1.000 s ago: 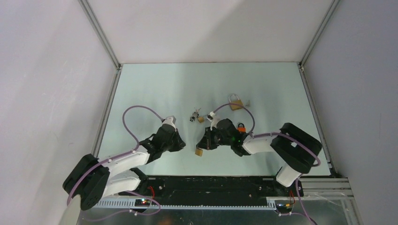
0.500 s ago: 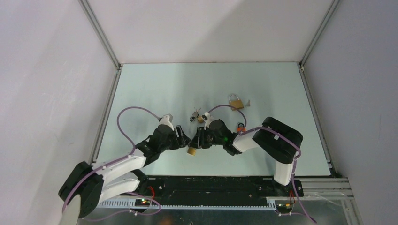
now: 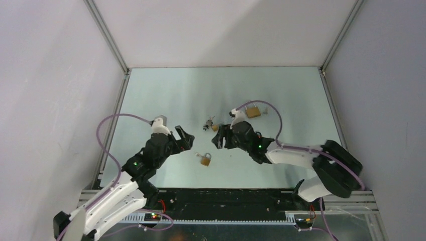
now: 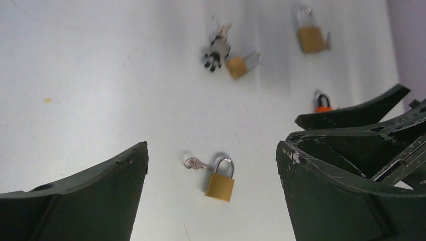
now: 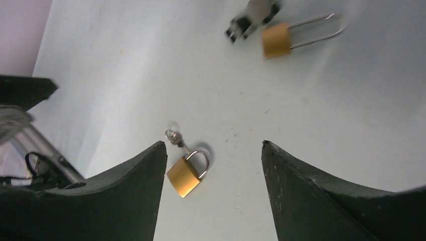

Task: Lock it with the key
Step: Reset both arms

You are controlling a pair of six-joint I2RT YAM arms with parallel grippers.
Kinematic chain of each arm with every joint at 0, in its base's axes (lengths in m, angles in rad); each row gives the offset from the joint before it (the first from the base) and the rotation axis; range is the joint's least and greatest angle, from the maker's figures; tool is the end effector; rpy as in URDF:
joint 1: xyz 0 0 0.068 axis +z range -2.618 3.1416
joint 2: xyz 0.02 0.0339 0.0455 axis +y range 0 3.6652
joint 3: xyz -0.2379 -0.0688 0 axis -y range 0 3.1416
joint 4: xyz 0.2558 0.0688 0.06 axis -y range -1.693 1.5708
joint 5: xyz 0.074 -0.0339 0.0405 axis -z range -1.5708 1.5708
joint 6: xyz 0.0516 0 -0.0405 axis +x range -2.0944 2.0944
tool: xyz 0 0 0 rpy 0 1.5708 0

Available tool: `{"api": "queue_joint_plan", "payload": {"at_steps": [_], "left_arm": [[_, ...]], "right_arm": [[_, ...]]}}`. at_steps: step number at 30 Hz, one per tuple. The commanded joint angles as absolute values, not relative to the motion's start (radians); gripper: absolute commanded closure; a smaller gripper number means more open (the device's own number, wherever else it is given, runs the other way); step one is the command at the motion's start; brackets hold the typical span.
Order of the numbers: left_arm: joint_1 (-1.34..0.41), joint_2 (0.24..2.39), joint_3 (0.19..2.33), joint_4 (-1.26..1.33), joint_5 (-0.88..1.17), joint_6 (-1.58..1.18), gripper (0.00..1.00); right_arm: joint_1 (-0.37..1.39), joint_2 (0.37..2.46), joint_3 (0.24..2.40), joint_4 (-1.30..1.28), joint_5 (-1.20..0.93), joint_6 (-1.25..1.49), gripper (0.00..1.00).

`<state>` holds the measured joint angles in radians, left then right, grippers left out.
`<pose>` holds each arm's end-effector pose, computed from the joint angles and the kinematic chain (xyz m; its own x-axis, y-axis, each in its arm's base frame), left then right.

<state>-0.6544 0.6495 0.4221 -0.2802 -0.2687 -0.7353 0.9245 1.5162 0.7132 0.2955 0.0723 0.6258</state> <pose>0.1682 -0.1117 0.1980 -0.5562 -0.3884 -0.7347 0.0400 0.8705 -0.4905 0.2062 0.2672 0.1477 -0.6813 0.0669 -0.7289 -0.4431 0.7549 0.4835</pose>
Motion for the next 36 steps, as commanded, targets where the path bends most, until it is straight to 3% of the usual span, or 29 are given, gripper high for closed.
{"api": "queue_joint_plan", "payload": {"at_steps": [1,5,6,8,19,26,36], "left_arm": [[-0.654,0.541,0.543,-0.427,-0.408,-0.69,0.01],[-0.655,0.467,0.635,-0.529,-0.455,-0.645,0.0],[-0.655,0.457,0.651,-0.56,-0.47,-0.637,0.0],[-0.654,0.425,0.693,-0.594,-0.484,-0.61,0.0],[-0.654,0.296,0.819,-0.669,-0.549,-0.512,0.0],[-0.654,0.224,0.829,-0.687,-0.534,-0.482,0.0],[-0.655,0.208,0.814,-0.689,-0.498,-0.449,0.0]], "right_arm": [[0.902,1.318,0.737,0.078,0.331,0.529,0.26],[0.862,1.104,0.725,-0.086,0.457,0.486,0.2],[0.842,1.027,0.725,-0.143,0.5,0.486,0.07],[0.804,0.904,0.725,-0.217,0.542,0.486,0.01],[0.716,0.376,0.81,-0.539,0.727,0.436,0.0],[0.717,0.252,0.89,-0.618,0.843,0.424,0.01],[0.717,0.221,0.891,-0.641,0.832,0.483,0.01]]}}
